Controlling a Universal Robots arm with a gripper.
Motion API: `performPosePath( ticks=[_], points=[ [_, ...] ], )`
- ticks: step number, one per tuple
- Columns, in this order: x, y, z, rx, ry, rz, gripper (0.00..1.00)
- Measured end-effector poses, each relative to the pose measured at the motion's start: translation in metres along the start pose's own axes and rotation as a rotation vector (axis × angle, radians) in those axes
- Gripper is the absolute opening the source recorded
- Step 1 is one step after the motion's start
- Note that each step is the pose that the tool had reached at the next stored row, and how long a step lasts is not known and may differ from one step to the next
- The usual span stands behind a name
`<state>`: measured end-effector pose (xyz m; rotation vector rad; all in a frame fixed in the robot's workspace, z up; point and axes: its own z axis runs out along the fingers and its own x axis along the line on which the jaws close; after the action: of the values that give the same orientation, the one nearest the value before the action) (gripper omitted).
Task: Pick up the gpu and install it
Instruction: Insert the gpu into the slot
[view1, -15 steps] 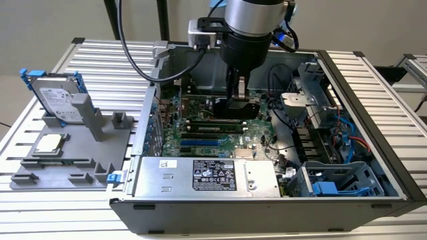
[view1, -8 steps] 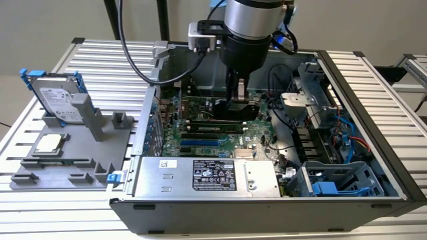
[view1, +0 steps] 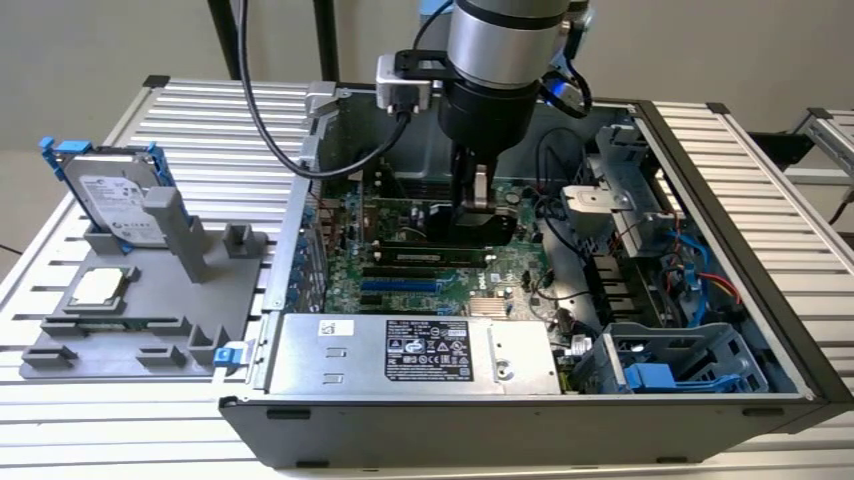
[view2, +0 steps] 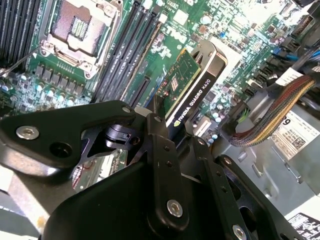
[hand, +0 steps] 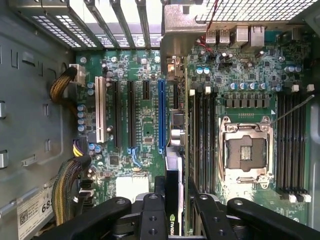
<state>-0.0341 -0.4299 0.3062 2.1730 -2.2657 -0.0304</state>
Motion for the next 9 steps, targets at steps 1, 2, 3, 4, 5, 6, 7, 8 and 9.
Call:
performPosePath(
  ticks=[1,2,3,4,5,6,7,8,9],
  points=[
    [0.0,0.0,0.001,0.0,-0.0001,0.0,0.0],
    [0.0,0.0,0.002,0.0001,-0.0001,0.0,0.0],
    [0.0,0.0,0.0029,0.0001,-0.0001,0.0,0.0],
    [0.0001,-0.0001,0.0039,0.0,0.0,0.0,0.0],
    [0.0001,-0.0001,0.005,0.0001,-0.0001,0.0,0.0],
    [0.0001,-0.0001,0.006,0.0001,-0.0001,0.0,0.0],
    [0.0001,-0.0001,0.0068,0.0001,-0.0001,0.0,0.0],
    [0.0002,-0.0001,0.0075,0.0001,-0.0001,0.0,0.0],
    [0.0002,-0.0001,0.0081,0.0,-0.0001,0.0,0.0]
  ],
)
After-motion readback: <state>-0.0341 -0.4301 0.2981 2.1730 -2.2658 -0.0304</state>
